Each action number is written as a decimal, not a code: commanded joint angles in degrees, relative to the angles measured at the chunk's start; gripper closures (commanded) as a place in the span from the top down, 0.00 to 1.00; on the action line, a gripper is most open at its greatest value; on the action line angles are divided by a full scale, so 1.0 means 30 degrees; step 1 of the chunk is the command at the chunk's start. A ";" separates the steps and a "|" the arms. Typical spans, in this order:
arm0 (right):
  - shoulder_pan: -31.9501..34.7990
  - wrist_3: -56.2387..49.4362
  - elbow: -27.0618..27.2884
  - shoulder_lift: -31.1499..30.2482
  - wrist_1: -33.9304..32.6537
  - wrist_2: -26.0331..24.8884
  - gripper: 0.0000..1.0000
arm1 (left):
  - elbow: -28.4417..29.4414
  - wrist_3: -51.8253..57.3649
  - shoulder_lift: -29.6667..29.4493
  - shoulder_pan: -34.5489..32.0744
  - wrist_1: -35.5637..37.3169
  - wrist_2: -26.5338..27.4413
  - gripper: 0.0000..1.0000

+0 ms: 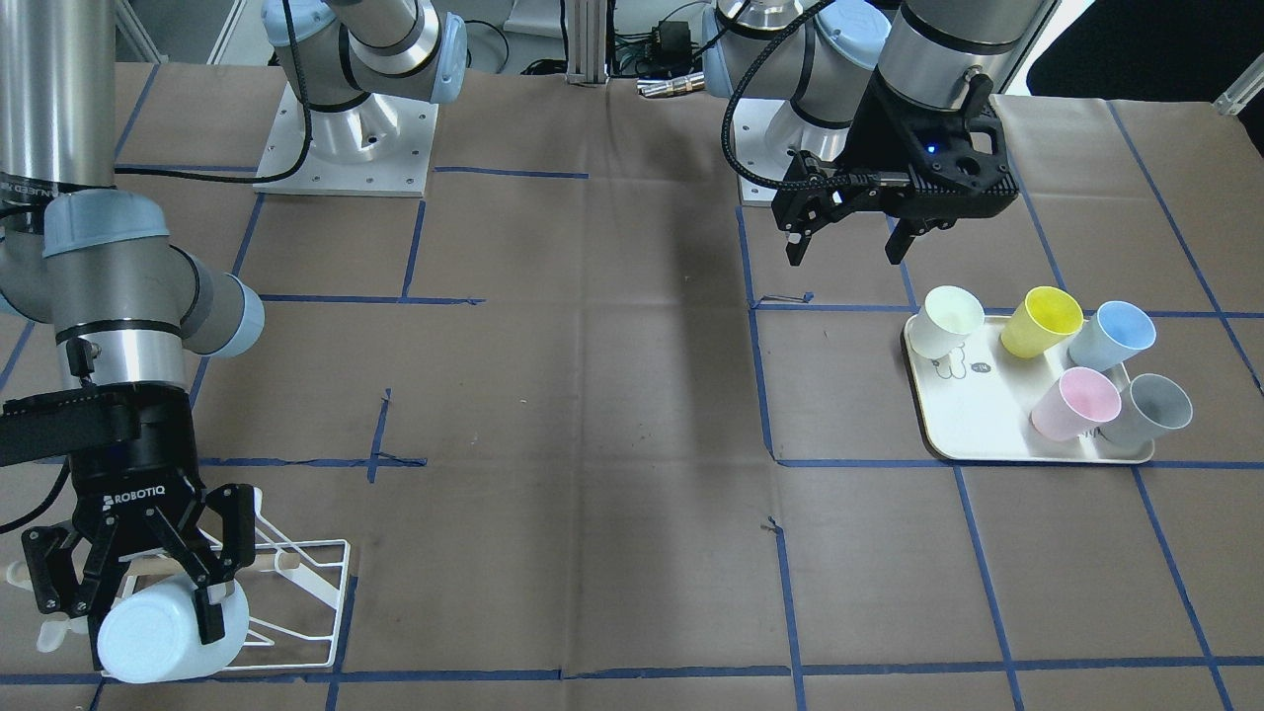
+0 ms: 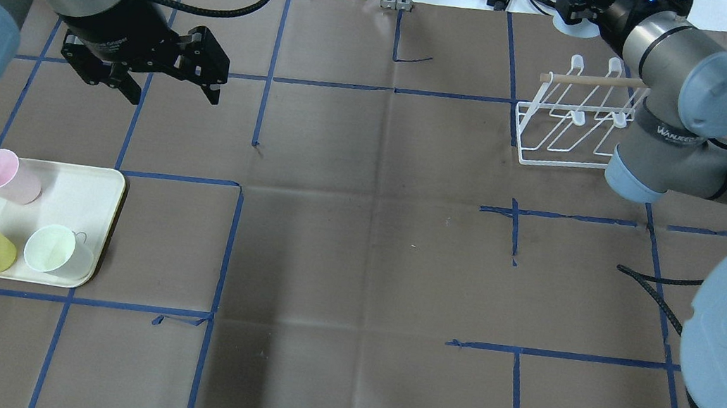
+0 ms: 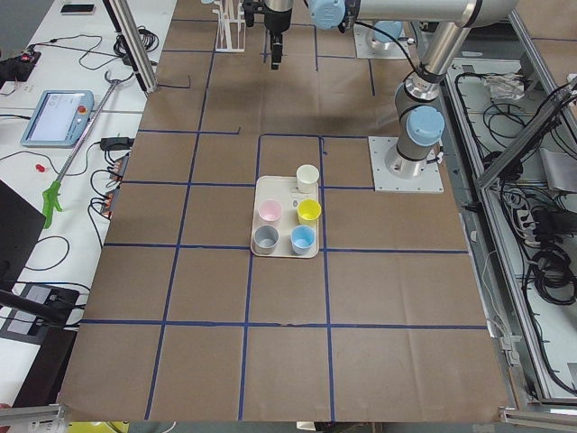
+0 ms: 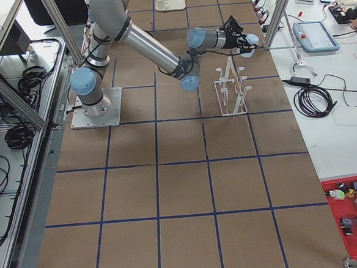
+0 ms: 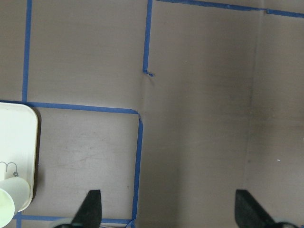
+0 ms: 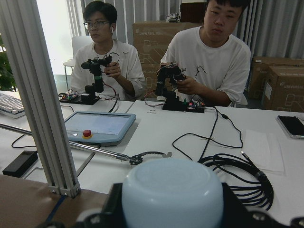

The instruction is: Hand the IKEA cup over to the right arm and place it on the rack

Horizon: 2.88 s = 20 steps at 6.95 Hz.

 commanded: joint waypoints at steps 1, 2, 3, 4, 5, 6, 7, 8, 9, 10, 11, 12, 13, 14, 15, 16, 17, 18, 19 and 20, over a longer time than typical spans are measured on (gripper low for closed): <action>-0.0349 -0.0040 -0.0055 0.0702 -0.0998 -0.0031 0.27 | -0.0490 0.0188 0.0183 0.0041 -0.0125 0.0362 1.00; -0.0408 -0.0040 -0.0114 0.0965 -0.1027 -0.0060 0.27 | -0.0753 0.0654 0.0183 0.0128 -0.0386 0.1728 1.00; -0.0409 -0.0040 -0.0259 0.1374 -0.1375 -0.0060 0.27 | -0.1626 0.1905 0.0357 0.0506 -0.0215 0.1858 1.00; -0.0409 -0.0040 -0.0319 0.1726 -0.1582 -0.0060 0.27 | -0.2678 0.2411 0.1142 0.1525 -0.0271 0.1743 1.00; -0.0409 -0.0040 -0.0290 0.1903 -0.1729 -0.0060 0.27 | -0.4081 0.4475 0.1701 0.3072 0.0134 0.1713 1.00; -0.0409 -0.0011 -0.0145 0.1934 -0.1730 -0.0031 0.28 | -0.5284 0.5714 0.2229 0.5060 0.0254 0.1684 0.99; -0.0409 -0.0010 -0.0028 0.1963 -0.1701 -0.0031 0.28 | -0.6602 0.7728 0.2698 0.6907 0.0313 0.1625 0.99; -0.0409 -0.0010 0.0119 0.2109 -0.1701 -0.0002 0.28 | -0.7746 0.9604 0.3167 0.8550 0.1155 0.1625 0.99; -0.0409 -0.0010 0.0294 0.2139 -0.1701 -0.0001 0.29 | -0.8453 1.0058 0.3694 0.9523 0.1193 0.1625 0.99; -0.0409 0.0019 0.0557 0.2081 -0.1701 -0.0001 0.29 | -0.8838 1.0643 0.3699 0.9939 0.1541 0.1596 0.99; -0.0409 0.0019 0.0792 0.2110 -0.1672 -0.0001 0.29 | -0.9363 1.0678 0.3467 0.9972 0.2270 0.1567 0.99; -0.0409 0.0048 0.0939 0.2081 -0.1585 -0.0001 0.32 | -0.9746 1.0736 0.3030 1.0002 0.3466 0.1537 0.99; -0.0409 0.0135 0.0969 0.2081 -0.1468 -0.0059 0.38 | -1.0040 1.0765 0.2358 1.0002 0.4174 0.1189 0.99; -0.0409 0.0107 0.1028 0.2052 -0.1496 -0.0031 0.52 | -1.0159 1.0766 0.1626 1.0002 0.4732 0.1185 0.99; -0.0409 0.0107 0.0999 0.1994 -0.1554 0.0230 0.93 | -1.0189 1.0795 0.0807 1.0002 0.5434 0.1185 0.99; -0.0409 0.0049 0.0999 0.1964 -0.1497 0.0204 0.99 | -1.0218 1.0882 0.0103 1.0002 0.5905 0.1214 0.98; -0.0409 0.0019 0.1028 0.1935 -0.1496 0.0146 0.99 | -1.0653 1.1057 -0.0542 1.0002 0.6693 0.1215 0.97; -0.0409 0.0019 0.1028 0.1905 -0.1467 0.0116 0.99 | -1.1731 1.1262 -0.0694 1.0002 0.8470 0.1360 0.98; -0.0409 0.0019 0.0999 0.1818 -0.1438 0.0029 0.99 | -1.2119 1.1351 -0.0695 1.0002 0.8981 0.1390 0.99; -0.0409 0.0019 0.0970 0.1788 -0.1437 -0.0030 0.99 | -1.2152 1.1381 -0.0812 1.0002 0.8986 0.1448 0.98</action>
